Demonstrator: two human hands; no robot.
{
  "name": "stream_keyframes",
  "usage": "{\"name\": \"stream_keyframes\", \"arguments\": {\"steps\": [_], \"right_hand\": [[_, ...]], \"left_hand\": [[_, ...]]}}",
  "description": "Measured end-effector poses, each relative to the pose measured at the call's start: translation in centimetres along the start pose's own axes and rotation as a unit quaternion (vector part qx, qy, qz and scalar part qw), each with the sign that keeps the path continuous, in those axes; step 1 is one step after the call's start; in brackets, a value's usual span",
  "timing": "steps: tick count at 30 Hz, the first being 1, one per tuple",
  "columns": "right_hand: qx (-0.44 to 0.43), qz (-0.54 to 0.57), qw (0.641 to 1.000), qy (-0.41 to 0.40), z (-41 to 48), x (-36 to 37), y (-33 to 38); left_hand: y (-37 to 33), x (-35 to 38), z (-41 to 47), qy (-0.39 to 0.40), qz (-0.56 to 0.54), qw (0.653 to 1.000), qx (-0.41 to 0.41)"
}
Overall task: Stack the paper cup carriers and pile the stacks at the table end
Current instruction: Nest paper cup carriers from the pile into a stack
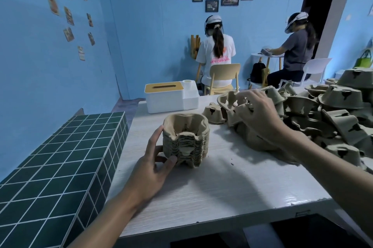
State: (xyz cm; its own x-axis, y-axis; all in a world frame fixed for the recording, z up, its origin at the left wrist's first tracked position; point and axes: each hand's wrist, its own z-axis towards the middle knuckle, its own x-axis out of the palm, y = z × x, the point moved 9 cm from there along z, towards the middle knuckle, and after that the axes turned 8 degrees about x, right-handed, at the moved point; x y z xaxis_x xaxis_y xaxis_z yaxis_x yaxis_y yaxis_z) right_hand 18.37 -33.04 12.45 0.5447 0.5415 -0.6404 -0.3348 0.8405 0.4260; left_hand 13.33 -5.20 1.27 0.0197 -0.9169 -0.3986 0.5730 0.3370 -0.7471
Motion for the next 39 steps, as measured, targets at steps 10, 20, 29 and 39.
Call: {"name": "stream_keyframes", "arguments": {"steps": [10,20,29,39], "right_hand": [[0.124,-0.147,0.979,0.069,5.1,-0.7,-9.7],[0.119,-0.206,0.967,0.094,4.6,0.2,-9.7],[0.140,-0.144,0.979,-0.034,4.6,-1.2,-9.0],[0.108,-0.011,0.983,-0.145,4.0,-3.0,-7.4]], "left_hand": [[0.6,0.1,0.2,0.002,0.011,1.000,-0.009],[0.3,-0.1,0.1,-0.002,0.049,0.999,0.007],[0.7,-0.2,0.3,-0.005,0.052,0.999,0.016],[0.7,-0.1,0.3,-0.005,0.047,0.999,0.014]]}}
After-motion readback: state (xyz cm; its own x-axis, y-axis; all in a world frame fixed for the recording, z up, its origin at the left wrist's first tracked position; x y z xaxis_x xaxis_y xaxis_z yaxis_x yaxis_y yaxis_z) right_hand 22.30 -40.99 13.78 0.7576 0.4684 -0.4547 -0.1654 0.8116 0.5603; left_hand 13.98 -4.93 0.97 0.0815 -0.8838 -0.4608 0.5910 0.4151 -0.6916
